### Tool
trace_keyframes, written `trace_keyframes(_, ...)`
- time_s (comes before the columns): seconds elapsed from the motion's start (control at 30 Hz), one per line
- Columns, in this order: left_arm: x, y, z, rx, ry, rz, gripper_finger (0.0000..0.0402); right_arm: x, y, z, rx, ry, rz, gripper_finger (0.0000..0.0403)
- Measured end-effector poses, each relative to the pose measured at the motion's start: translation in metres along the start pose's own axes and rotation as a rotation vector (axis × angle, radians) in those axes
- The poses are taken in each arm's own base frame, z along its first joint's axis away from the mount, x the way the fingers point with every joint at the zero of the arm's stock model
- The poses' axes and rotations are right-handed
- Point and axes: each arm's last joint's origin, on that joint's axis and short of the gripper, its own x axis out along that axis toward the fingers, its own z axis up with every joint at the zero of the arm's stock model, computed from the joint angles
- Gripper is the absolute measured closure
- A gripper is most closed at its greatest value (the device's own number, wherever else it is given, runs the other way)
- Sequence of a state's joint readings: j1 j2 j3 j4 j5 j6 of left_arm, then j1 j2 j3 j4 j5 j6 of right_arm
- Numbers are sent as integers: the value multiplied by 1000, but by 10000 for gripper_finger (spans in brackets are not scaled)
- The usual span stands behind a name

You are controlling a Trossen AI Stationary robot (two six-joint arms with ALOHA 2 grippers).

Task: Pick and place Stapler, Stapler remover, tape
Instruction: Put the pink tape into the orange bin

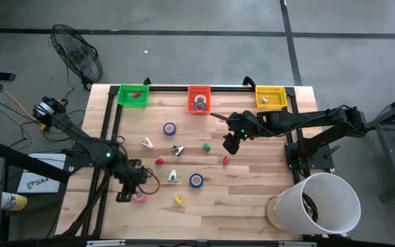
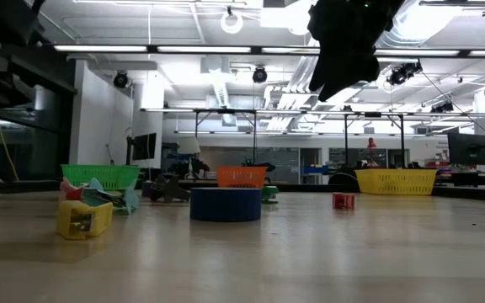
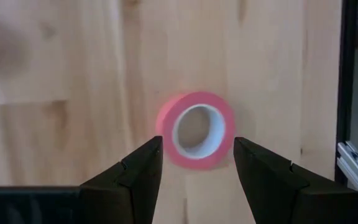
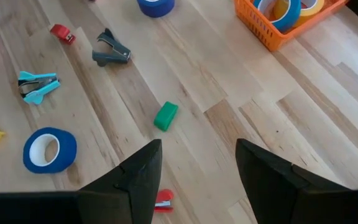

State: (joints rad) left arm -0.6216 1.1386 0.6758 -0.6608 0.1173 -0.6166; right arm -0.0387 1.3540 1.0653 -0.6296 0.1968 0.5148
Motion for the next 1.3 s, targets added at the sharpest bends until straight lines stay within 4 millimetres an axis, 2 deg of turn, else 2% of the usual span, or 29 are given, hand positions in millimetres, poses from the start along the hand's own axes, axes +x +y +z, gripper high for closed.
trace_keyframes(0.3, 31, 1, -1, -142, 129, 94, 206, 0, 0, 0, -8, 7, 13, 206)
trace_keyframes(0.6, 47, 4, -1, -189, 180, 147, 209, 0, 1, -1, -12, 18, 28, 206)
trace_keyframes(0.77, 50, 4, -1, -222, 186, 163, 252, 0, 1, -1, -17, 19, 30, 206)
trace_keyframes(1.0, 50, 5, -1, -263, 170, 176, 368, 0, 1, -1, -25, 18, 29, 206)
trace_keyframes(1.13, 49, 4, 2, -257, 119, 180, 372, 0, 1, -1, -28, 17, 29, 206)
trace_keyframes(1.3, 38, 1, 11, -246, -48, 230, 371, 0, 2, 0, -26, 10, 33, 206)
